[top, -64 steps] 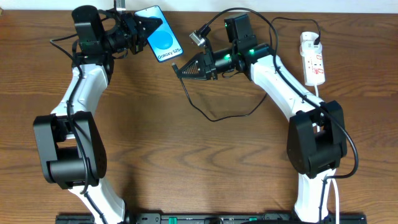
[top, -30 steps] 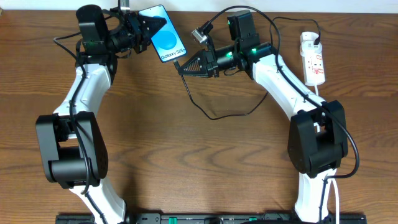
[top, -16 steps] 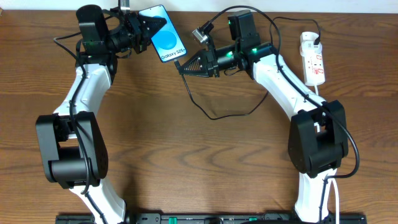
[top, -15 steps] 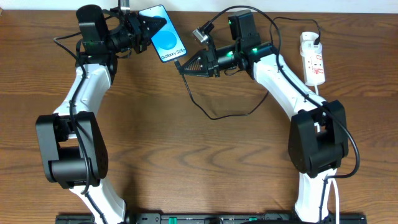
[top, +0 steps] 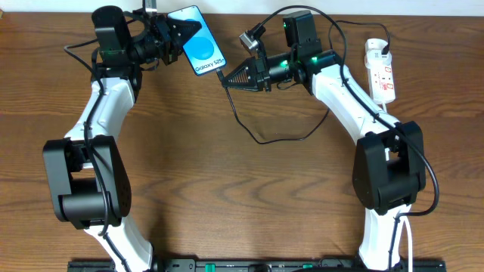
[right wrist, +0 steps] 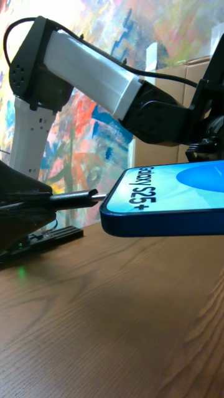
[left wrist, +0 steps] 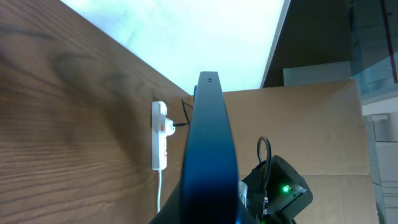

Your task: Plug charger to phone and switch on socket

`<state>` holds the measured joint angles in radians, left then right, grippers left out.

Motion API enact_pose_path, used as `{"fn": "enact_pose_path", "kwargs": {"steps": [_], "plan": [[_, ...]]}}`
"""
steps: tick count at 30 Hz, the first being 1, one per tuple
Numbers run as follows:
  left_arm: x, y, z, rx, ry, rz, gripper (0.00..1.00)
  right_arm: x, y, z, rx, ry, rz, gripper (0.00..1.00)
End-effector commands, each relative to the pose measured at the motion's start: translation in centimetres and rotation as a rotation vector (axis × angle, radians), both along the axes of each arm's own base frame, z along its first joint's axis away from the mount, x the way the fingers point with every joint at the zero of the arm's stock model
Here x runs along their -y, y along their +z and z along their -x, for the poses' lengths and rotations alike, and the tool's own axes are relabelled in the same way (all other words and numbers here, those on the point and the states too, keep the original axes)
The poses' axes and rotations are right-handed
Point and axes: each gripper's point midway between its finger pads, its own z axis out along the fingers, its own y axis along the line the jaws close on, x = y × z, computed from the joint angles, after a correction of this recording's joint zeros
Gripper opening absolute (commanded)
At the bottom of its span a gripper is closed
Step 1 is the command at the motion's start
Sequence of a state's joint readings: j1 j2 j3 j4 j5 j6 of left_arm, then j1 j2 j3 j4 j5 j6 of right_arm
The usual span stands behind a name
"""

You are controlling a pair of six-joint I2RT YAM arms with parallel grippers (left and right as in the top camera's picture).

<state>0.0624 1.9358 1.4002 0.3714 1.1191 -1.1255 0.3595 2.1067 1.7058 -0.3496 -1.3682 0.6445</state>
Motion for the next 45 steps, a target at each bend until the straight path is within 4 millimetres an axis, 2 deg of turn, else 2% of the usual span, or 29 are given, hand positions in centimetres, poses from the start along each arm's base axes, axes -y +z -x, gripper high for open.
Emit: {"fn": "enact_pose_path", "kwargs": {"steps": [1,11,31,45], "plan": [[0.2,1.5,0.3,0.044,-0.014,-0.002,0.07,-0.2,0.2,0.2,-0.007,0.009,-0.004,0.01],[0.2,2.6,0.1,0.077,-0.009,0.016,0.07,-0.4,0.0,0.2,-0.020,0.001,0.008,0.01],[0.6,2.1,-0.1,0.080,-0.001,0.005,0.07,-1.0,0.8,0.7,-0.010,0.034,-0.021,0.01],[0.8,2.1,0.0,0.078,-0.009,0.006,0.07,-0.7,0.8,0.4,-0.009,0.026,-0.024,0.01]]}}
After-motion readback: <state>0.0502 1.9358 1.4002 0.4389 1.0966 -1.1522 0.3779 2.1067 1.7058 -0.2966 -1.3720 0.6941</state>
